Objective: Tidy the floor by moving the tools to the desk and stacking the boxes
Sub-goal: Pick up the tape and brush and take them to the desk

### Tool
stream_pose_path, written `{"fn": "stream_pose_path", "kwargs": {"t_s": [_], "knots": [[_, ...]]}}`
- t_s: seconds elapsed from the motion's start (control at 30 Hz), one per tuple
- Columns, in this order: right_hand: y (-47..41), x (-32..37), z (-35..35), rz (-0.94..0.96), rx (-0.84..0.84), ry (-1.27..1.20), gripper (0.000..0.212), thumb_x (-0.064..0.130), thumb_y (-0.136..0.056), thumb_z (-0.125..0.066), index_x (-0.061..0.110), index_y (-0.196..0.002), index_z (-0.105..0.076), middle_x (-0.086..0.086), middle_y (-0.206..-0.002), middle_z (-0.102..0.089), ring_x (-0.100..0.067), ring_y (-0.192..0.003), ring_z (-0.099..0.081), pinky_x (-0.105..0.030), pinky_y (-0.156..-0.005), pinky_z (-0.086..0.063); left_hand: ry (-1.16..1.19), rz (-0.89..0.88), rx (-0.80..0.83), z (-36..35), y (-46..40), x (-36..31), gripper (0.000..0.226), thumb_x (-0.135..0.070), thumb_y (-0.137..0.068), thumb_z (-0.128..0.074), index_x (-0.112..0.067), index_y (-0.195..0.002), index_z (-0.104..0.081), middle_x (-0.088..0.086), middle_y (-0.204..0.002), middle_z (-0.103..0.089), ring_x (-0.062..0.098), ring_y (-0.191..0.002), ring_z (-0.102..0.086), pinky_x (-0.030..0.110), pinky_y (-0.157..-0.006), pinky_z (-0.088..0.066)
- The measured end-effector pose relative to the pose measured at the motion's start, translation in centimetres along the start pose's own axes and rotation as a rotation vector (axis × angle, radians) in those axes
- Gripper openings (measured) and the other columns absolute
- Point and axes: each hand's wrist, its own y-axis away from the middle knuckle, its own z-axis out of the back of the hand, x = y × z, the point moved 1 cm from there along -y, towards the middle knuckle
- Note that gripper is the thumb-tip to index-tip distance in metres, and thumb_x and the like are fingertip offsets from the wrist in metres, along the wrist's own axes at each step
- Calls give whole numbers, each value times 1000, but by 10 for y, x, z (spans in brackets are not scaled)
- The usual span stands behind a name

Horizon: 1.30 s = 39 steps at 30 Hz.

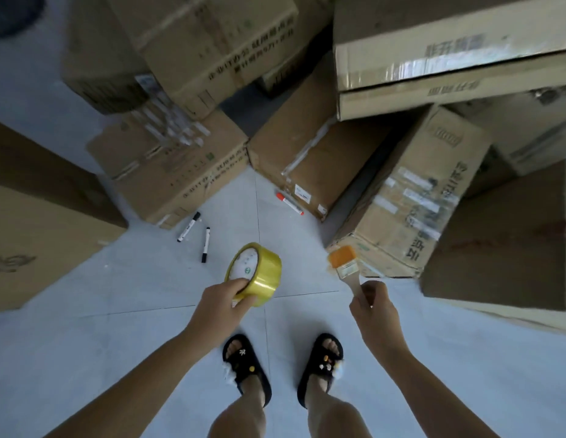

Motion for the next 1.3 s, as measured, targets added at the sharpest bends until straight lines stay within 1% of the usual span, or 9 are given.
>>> {"fn": "stream_pose_path", "kwargs": {"t_s": [0.07, 0.17, 0.33, 0.5, 0.6, 0.77, 1.0, 1.1, 1.3], "knots": [[49, 28, 39, 22, -13, -38, 11, 7, -89, -49, 14, -97, -46, -1, -84, -58, -17, -70, -53, -28, -55, -37, -1, -17, -5, 34, 40, -47, 47, -50, -76, -50, -5, -79, -63, 8, -67, -61, 22, -68, -54, 17, -55, -35], [116, 52, 89, 40, -56, -74, 12, 8, -89, -50, 16, -98, -47, 7, -87, -58, -14, -73, -54, -27, -56, -39, -4, -54, 6, 72, 94, -108, 11, -20, -86, -65, -18, -75, -60, -16, -64, -61, 2, -64, -54, 10, -54, -35], [205, 48, 139, 15, -179, -114, 14, 11, -90, -53, 19, -100, -46, 13, -91, -58, -8, -77, -56, -23, -55, -40, 47, -150, -7, 99, 166, -167, 33, -6, -84, -65, -38, -81, -56, -40, -75, -59, -15, -75, -55, 2, -63, -38], [284, 25, 139, -63, -404, -240, 12, 11, -90, -55, 16, -97, -48, 7, -88, -59, -7, -79, -56, -19, -60, -40, 165, -173, 61, 101, 210, -176, 23, -15, -87, -66, -37, -85, -59, -26, -87, -64, -2, -86, -58, 11, -64, -43], [335, 13, 117, -134, -558, -351, 11, 11, -90, -57, 16, -95, -49, 5, -88, -60, -7, -82, -57, -21, -62, -40, 179, -182, 162, 104, 228, -174, 24, -20, -88, -65, -44, -84, -63, -27, -85, -65, -5, -86, -59, 22, -77, -47], [416, -5, 73, -268, -825, -621, 14, 16, -89, -60, 24, -85, -49, 7, -86, -61, -5, -82, -57, -24, -66, -40, 127, -294, 284, 98, 247, -179, 50, -21, -87, -66, -68, -74, -58, -28, -78, -65, -11, -77, -57, 12, -68, -43], [507, -53, 46, -412, -1106, -849, 15, 3, -88, -58, 16, -89, -50, 1, -83, -59, -16, -74, -58, -13, -53, -43, -24, -487, 539, 49, 286, -224, 63, -8, -83, -67, -68, -69, -57, -29, -71, -65, -16, -73, -57, 3, -66, -40], [540, -85, 40, -462, -1208, -880, 26, 3, -86, -60, 26, -86, -48, 3, -86, -61, -18, -79, -60, -24, -66, -42, -64, -565, 618, 12, 315, -244, 67, -6, -82, -67, -70, -68, -56, -30, -69, -64, -18, -72, -56, 1, -66, -39], [618, -169, 57, -521, -1312, -907, 22, 4, -85, -62, 21, -93, -50, 8, -88, -62, 6, -72, -59, -14, -63, -40, -139, -681, 760, -93, 398, -274, 68, -10, -82, -68, -75, -69, -52, -39, -70, -61, -21, -78, -54, 0, -69, -38]]}}
